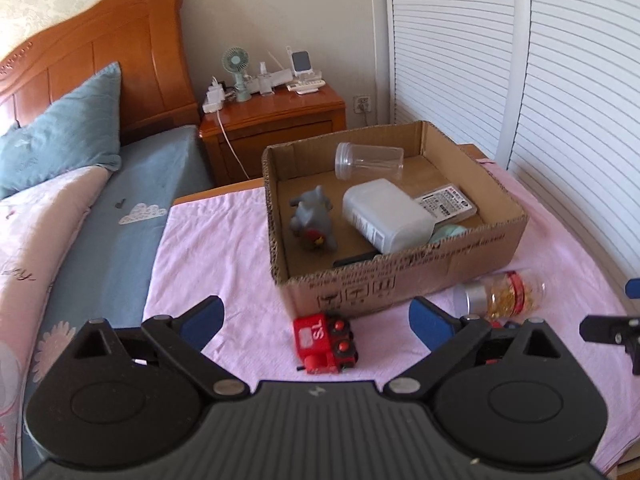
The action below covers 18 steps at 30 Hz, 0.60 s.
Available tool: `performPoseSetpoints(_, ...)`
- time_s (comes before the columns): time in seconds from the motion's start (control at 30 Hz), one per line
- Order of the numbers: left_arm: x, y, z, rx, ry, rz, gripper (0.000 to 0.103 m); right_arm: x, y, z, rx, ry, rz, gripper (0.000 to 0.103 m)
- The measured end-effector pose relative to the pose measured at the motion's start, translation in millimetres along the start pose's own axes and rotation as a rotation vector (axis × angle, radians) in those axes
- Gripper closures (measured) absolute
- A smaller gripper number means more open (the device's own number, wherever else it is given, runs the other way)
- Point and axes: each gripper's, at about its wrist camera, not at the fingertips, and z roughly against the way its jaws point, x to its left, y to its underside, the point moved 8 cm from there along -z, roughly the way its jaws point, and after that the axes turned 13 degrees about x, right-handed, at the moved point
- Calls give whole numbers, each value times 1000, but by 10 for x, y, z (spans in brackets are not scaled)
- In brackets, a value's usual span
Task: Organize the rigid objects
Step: 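Grasp the red toy train with the left tool while the right tool approaches the black cube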
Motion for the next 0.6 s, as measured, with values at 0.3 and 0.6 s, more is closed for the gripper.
performPoseSetpoints(0.3,27,373,-134,2,-7,41,3,243,158,-339,-14,2,147,0)
performPoseSetpoints(0.6,67,585,-477,78,44,81,3,295,382,-753,60,67,261,0)
